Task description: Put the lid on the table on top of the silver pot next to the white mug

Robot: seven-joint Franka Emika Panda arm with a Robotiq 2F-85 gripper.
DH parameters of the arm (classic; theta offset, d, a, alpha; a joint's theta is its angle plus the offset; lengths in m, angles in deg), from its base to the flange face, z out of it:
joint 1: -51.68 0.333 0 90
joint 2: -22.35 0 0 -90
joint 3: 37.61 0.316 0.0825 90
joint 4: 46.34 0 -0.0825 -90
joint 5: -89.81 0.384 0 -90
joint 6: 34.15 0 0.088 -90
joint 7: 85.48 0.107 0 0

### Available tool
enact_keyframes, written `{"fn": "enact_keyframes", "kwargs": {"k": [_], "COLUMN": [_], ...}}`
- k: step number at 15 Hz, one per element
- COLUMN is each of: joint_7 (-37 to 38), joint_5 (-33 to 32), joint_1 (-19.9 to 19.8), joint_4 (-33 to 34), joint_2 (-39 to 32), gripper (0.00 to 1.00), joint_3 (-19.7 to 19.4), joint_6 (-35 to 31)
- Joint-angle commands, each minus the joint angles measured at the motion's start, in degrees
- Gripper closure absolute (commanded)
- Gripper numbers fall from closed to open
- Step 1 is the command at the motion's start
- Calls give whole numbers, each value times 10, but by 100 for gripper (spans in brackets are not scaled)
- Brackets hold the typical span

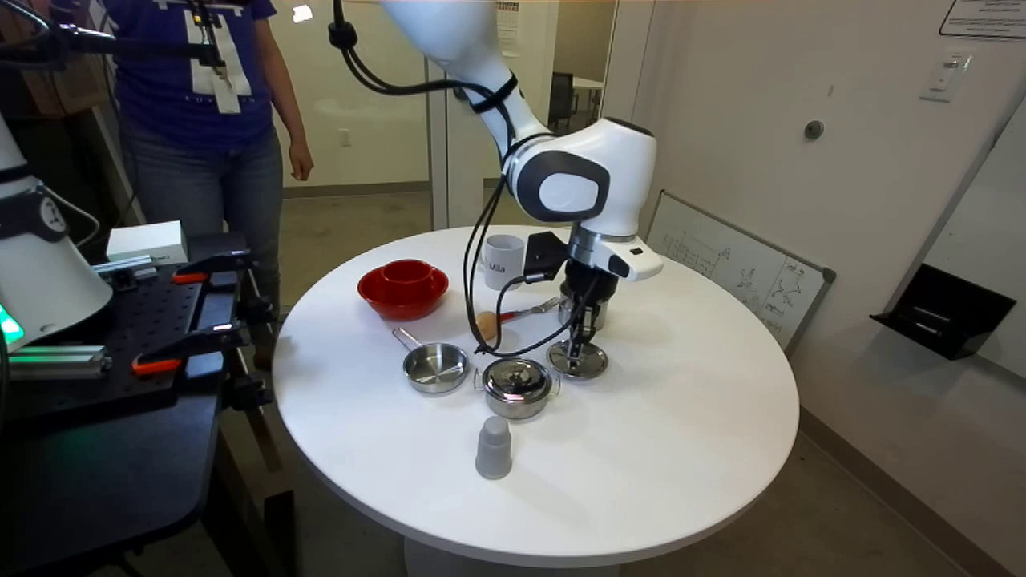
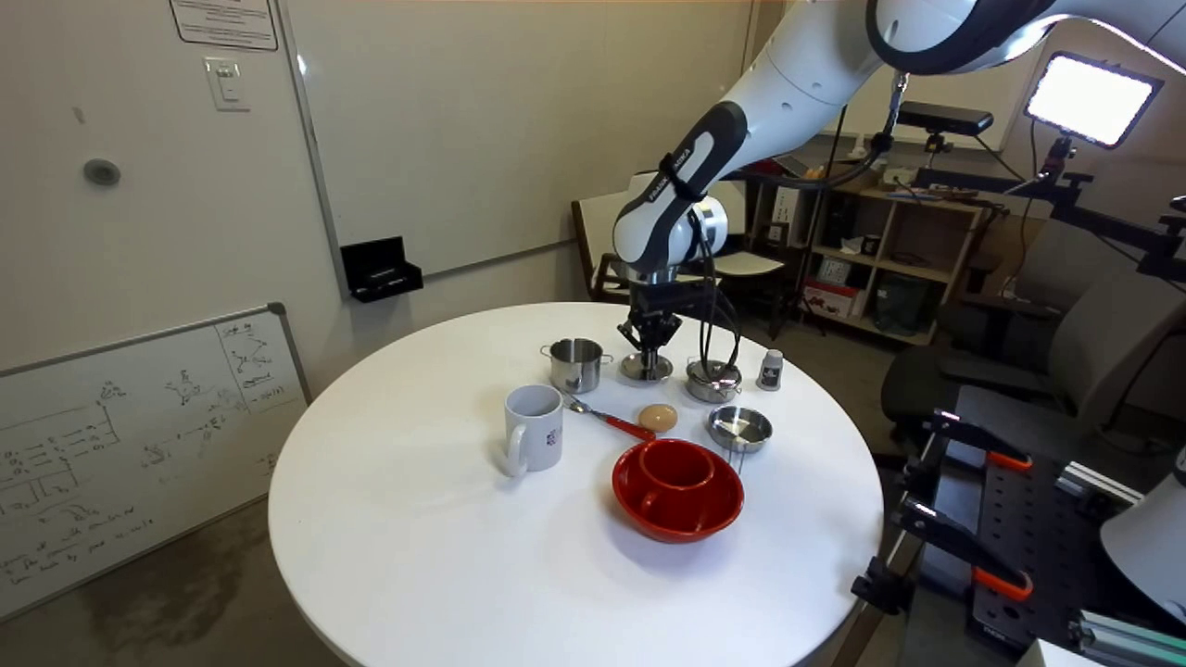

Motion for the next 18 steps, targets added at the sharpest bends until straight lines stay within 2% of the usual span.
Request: {"fn": "enact_keyframes", "kwargs": {"k": [1, 6, 14, 18], "joint_7": [19, 40, -21, -44], "joint_5": [-3, -30, -29, -31], "joint_1": [25, 63, 68, 67], "joint_4": [-38, -39, 19, 45], "joint_2": [54, 93, 75, 55], "gripper": [100, 100, 100, 100], "joint_3": [-17, -42, 14, 27], "joint_6": [-3, 12, 74, 95]}}
